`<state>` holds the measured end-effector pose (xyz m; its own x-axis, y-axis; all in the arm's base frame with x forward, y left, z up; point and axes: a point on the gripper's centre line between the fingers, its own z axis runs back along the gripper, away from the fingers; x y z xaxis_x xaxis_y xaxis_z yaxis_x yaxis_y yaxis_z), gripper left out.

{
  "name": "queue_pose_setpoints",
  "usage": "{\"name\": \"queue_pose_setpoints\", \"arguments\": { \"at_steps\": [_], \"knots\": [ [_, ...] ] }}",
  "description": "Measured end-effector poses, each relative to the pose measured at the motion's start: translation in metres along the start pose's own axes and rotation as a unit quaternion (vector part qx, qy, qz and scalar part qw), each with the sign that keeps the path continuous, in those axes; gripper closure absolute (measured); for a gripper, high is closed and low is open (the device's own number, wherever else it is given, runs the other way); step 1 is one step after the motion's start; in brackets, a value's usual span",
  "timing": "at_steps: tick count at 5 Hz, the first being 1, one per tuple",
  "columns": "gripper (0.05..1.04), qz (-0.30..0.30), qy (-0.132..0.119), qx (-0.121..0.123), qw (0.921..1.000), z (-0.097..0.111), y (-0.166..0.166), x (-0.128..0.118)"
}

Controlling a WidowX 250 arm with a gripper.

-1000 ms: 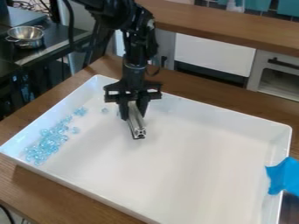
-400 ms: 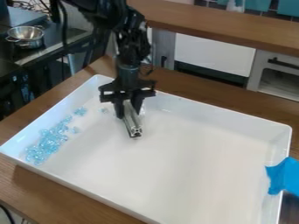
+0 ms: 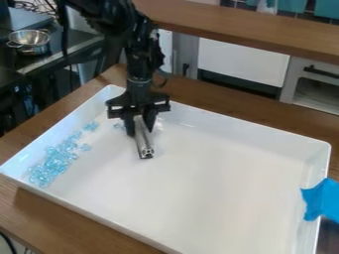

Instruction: Sweep into pile

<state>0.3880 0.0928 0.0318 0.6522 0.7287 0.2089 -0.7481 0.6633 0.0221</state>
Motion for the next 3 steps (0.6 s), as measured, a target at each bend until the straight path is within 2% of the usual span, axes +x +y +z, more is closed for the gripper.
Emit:
{"name": "queue_pose_setpoints", "arguments": {
  "at_steps": [1,3],
  "knots": [
    [0.702,0.006,0.010,0.008,0.9999,-0.003,0.022,0.001],
    [0.702,-0.012,0.005,0.006,0.9999,-0.004,0.057,0.001]
  ]
}}
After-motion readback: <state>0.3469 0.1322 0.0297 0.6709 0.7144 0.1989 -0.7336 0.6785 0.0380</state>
